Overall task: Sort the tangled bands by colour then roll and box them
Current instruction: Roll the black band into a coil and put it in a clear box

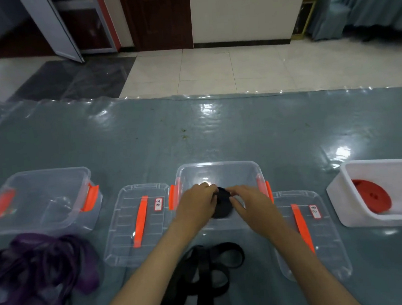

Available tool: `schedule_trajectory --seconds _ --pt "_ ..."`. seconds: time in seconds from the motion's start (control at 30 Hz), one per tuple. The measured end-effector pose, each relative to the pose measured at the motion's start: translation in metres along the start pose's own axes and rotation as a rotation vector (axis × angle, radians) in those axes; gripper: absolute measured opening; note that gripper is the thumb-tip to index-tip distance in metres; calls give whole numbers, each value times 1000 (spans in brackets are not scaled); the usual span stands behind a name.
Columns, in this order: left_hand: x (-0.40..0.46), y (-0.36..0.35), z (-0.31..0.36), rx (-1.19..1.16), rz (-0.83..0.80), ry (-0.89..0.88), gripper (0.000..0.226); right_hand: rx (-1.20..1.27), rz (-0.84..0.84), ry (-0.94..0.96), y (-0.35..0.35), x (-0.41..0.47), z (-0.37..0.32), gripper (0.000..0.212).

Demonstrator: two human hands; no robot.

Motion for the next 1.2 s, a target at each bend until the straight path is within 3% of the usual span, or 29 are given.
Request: schedule_trajectory --seconds 0.17,0.23,0.33,0.43,0.5,0.63,0.73,0.93,1.07,1.2 --pt "-67 28 16 226 31 -27 25 -17 112 84 4 -62 -5 19" --pt "-94 27 16 197 35 9 23 31 17 -13 -12 -79 7 15" --pt "-134 17 8 -40 49 120 20 54 -163 -116 -50 -99 21 11" --pt "-166 -6 -3 -164 10 252 22 95 -336 -204 -93 -115 26 42" --pt "-182 -30 -8 -223 -58 320 30 113 -400 -261 -114 -125 27 49" --pt "-194 -68 -9 -590 -38 486 50 170 -305 -268 -126 -140 30 41" --pt "-190 -83 -5 -571 6 575 68 306 -235 -349 -116 -148 40 32" --pt "-194 -75 -13 -786 245 665 54 366 -53 -408 -81 -160 58 10" --pt "-202 -40 -27 -884 387 626 44 361 97 -453 -54 -165 78 20" --pt "-198 -2 -25 -844 422 497 42 331 63 -467 -53 -168 95 26"
Point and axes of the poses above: each hand's wrist, its own x-axis towards the middle knuckle, its own y-axis out of the back of the hand, z = x × y, the point moved 6 cm from there along x, towards the middle knuckle, and after that the axes turned 7 degrees about -y, right-handed, at the moved point
